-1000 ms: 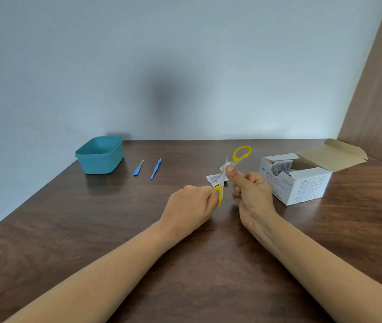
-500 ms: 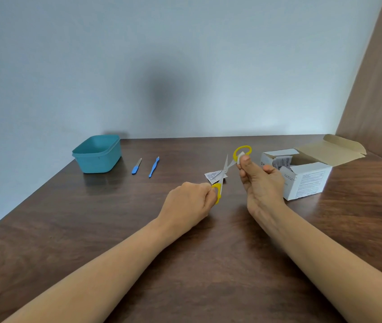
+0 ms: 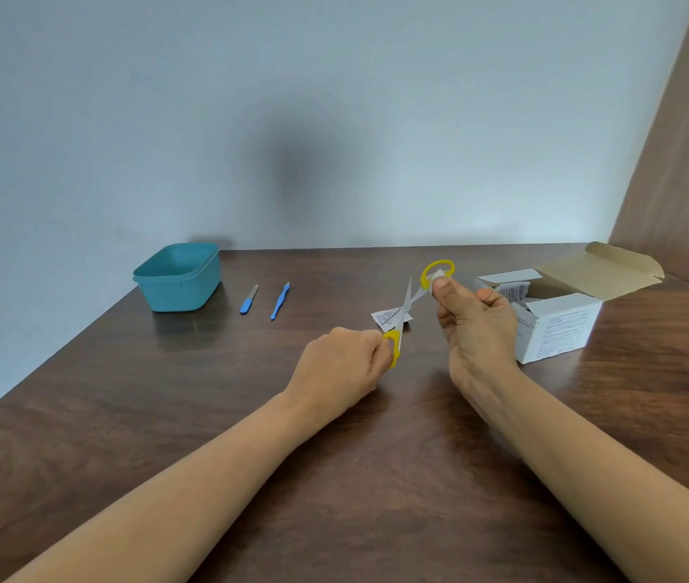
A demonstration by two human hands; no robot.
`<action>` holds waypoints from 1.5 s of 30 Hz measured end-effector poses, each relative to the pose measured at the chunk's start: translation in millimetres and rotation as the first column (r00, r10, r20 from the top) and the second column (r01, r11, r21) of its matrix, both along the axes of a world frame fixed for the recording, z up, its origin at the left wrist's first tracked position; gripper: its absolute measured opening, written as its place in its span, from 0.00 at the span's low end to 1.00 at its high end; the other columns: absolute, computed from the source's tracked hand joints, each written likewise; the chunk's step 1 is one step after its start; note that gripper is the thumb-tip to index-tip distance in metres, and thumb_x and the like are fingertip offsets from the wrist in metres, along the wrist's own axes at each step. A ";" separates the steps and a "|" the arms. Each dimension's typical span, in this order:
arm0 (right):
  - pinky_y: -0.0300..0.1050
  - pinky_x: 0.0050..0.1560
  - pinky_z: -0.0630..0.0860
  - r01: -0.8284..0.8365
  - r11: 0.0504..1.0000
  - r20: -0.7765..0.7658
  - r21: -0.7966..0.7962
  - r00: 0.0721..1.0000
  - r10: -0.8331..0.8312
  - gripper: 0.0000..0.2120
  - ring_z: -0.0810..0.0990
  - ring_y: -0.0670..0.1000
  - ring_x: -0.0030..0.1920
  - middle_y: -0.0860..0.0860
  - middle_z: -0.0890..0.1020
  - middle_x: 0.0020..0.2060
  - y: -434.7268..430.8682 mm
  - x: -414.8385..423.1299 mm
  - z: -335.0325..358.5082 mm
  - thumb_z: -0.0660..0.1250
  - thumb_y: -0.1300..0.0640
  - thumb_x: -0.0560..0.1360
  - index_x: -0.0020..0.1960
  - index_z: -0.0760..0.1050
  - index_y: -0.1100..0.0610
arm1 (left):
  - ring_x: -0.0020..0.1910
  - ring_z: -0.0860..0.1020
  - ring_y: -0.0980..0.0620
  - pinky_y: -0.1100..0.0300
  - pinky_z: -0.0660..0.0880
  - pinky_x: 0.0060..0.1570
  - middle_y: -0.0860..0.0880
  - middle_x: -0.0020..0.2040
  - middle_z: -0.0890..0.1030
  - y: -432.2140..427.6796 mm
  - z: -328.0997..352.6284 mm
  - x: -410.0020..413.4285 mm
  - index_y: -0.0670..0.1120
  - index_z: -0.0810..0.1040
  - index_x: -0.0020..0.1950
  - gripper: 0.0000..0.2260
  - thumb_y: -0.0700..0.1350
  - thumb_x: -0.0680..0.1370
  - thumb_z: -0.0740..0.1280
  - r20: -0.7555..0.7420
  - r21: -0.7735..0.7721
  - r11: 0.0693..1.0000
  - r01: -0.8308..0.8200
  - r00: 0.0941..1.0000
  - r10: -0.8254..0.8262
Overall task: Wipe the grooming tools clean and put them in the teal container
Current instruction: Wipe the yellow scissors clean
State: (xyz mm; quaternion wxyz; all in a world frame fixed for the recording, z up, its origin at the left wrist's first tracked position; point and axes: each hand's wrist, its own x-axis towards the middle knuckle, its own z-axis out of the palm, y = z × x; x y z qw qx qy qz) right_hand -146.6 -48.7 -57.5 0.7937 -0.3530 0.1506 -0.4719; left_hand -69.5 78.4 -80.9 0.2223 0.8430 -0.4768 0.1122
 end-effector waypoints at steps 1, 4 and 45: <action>0.37 0.37 0.74 -0.012 1.000 0.000 -0.013 1.000 0.012 0.23 0.79 0.43 0.32 0.47 0.83 0.29 0.7 0.7 -0.9 0.70 0.70 0.70 0.42 0.58 0.51 | 0.38 0.78 0.41 0.48 0.75 0.40 0.44 0.35 0.81 0.1 -0.6 0.0 0.45 0.67 0.34 0.21 0.57 0.79 0.49 0.000 0.003 1.000 0.000 1.000 0.000; 0.39 0.40 0.75 -0.060 0.993 -0.040 -0.098 0.998 0.057 0.22 0.79 0.46 0.35 0.49 0.83 0.31 5.6 3.8 -6.3 0.69 0.72 0.70 0.43 0.59 0.52 | 0.37 0.78 0.40 0.48 0.75 0.40 0.45 0.34 0.80 1.1 -2.8 0.8 0.45 0.68 0.35 0.21 0.58 0.75 0.46 0.003 -0.001 1.000 -0.001 1.000 0.001; 0.33 0.33 0.71 -0.089 0.994 0.146 -0.067 0.984 0.098 0.18 0.74 0.45 0.36 0.54 0.69 0.36 -7.4 4.6 -1.8 0.64 0.70 0.75 0.42 0.60 0.51 | 0.35 0.79 0.44 0.48 0.77 0.40 0.46 0.32 0.80 -2.9 -1.2 1.1 0.42 0.70 0.35 0.22 0.57 0.76 0.50 -0.128 -0.067 0.997 0.031 0.991 -0.039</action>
